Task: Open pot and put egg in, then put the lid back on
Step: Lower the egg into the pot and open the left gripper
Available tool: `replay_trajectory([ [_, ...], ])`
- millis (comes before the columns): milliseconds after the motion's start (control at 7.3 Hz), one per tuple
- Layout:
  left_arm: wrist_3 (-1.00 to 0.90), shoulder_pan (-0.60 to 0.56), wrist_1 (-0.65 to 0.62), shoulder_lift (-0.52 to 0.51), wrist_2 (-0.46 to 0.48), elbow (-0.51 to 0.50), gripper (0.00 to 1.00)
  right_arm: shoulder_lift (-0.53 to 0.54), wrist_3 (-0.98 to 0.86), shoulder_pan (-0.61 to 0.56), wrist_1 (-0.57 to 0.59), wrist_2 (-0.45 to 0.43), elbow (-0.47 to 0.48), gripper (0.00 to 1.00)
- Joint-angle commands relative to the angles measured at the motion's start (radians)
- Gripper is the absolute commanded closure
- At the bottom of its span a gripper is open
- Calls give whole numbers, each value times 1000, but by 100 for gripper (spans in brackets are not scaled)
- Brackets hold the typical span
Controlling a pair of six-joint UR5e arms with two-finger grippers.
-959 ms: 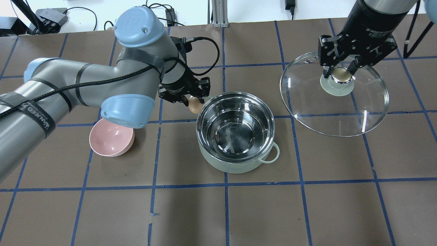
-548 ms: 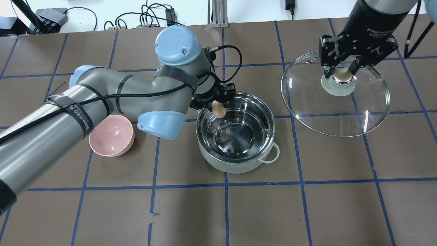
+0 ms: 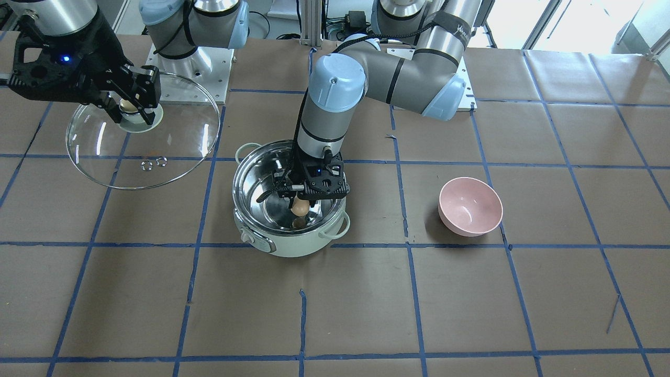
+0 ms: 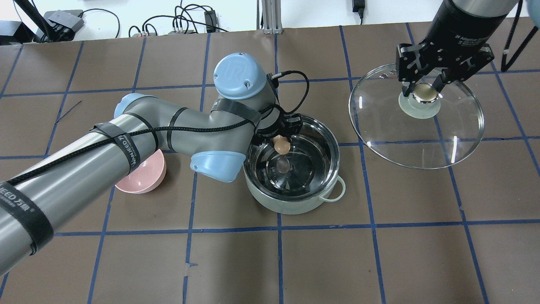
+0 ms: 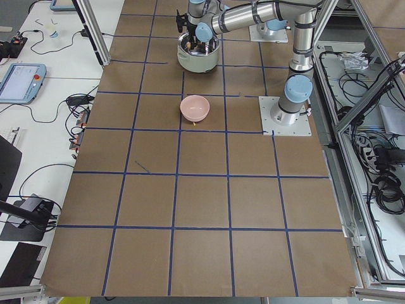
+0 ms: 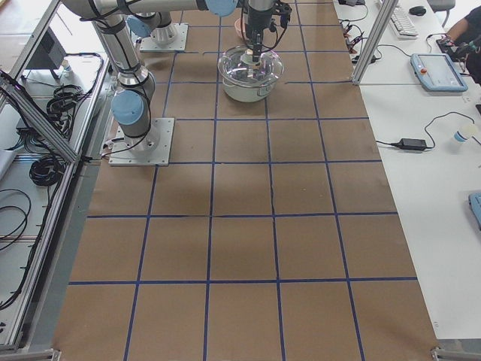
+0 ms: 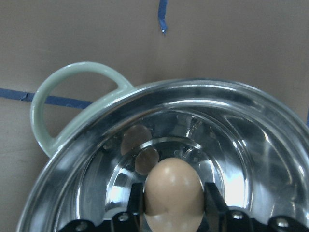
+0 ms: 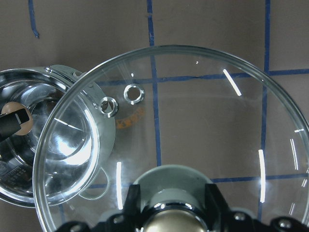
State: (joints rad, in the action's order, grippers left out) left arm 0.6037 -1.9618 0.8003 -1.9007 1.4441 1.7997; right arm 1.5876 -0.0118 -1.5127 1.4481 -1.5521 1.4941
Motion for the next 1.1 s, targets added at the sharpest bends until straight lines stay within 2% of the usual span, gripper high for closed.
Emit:
replay_trajectory([
  [0, 74, -29, -67, -37, -1, -3, 87, 0, -2, 0, 0, 1, 0, 68],
  [274, 82, -31, -70, -44, -1, -5, 87, 0, -2, 0, 2, 4, 2, 67],
  [548, 140, -34, -149, -92, -20, -5, 86, 0, -2, 0, 3, 4, 2, 67],
  [685, 143, -34, -148, -93, -17, -5, 44, 0, -2, 0, 3, 4, 2, 67],
  [822, 151, -34, -148, -86, -13, -6, 15, 3, -2, 0, 3, 4, 2, 67],
  [959, 160, -32, -150, -69, -14, -6, 8, 3, -2, 0, 2, 4, 2, 67],
])
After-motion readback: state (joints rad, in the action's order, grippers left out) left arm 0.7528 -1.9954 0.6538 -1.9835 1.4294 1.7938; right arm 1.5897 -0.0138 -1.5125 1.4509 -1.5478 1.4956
